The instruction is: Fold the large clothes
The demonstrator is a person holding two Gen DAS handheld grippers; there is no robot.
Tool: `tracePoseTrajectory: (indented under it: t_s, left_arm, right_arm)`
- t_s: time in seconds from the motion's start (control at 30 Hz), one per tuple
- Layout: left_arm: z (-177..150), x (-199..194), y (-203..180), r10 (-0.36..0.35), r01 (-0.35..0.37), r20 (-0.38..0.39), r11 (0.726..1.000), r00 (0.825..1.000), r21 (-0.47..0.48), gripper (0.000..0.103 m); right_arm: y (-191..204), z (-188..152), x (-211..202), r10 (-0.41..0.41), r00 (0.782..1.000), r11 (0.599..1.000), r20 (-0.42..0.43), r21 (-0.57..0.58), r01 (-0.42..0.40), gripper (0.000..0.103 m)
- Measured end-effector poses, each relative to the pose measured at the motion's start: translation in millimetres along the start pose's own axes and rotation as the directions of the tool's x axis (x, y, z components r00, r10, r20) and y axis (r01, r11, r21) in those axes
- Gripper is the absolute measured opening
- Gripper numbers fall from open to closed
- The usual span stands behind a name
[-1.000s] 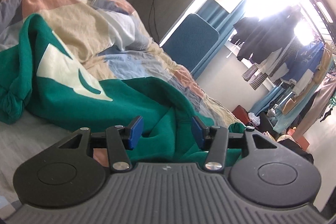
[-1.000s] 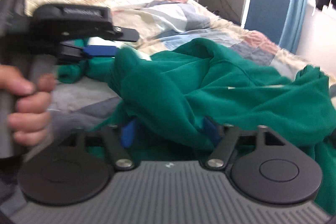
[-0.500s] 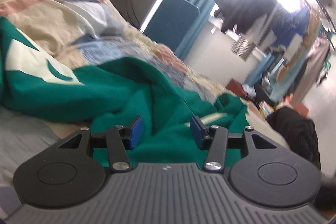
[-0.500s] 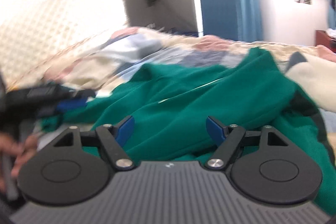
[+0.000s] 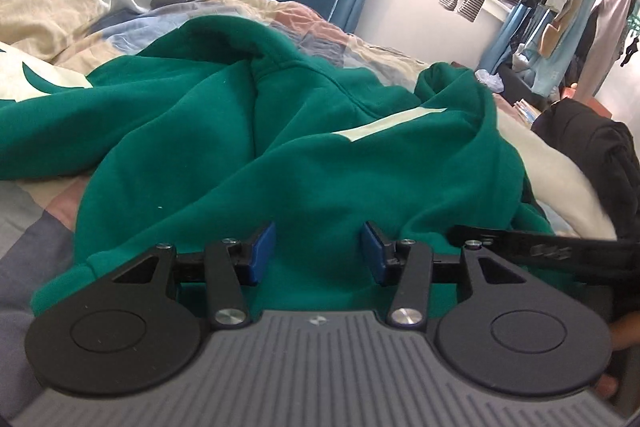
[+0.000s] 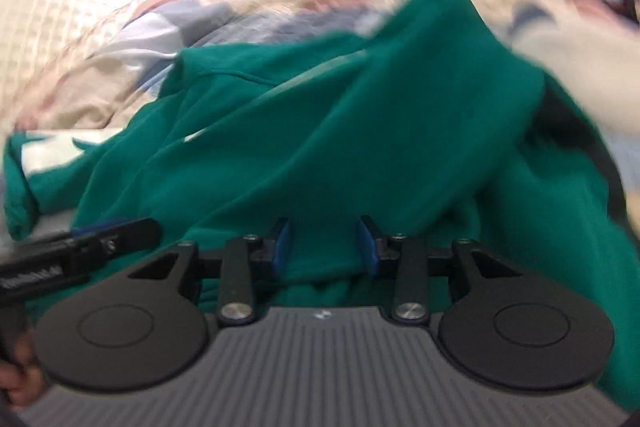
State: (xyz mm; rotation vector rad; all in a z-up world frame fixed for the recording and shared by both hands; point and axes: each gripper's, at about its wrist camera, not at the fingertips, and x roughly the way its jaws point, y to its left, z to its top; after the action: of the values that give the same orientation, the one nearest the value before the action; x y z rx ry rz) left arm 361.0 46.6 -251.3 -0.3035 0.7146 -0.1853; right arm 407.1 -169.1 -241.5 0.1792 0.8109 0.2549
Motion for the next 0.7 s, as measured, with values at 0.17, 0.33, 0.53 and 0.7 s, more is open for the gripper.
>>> tracePoseTrajectory:
  t_s: [0.17,0.33,0.53,0.7]
  left_arm:
    - [4,-6,4,0.015,-0.014,0.024,1.000,1.000,-0.027,0.054]
    - [6,-11,11,0.033,-0.031,0.053,0.998,0.998,-0.053,0.054]
    - [5,-10,9,0.034,-0.031,0.062,0.999,0.998,-0.044,0.054]
    - [2,-10,5,0.022,-0.020,0.083,0.999,0.996,-0.025,0.054]
  right_arm:
    - [-34,11,-28,0.048,0.995,0.981,0.084,0.185,-0.063,0.040]
    - [-76,24,-37,-0.031,0.984,0.939,0.175,0.342,-0.032,0.062]
    - [-124,49,-5,-0.032,0.986,0.892,0.163,0.449,-0.045,0.062]
    - [-135,65,23,-0.026,0.985,0.902,0.170,0.430,-0.050,0.061]
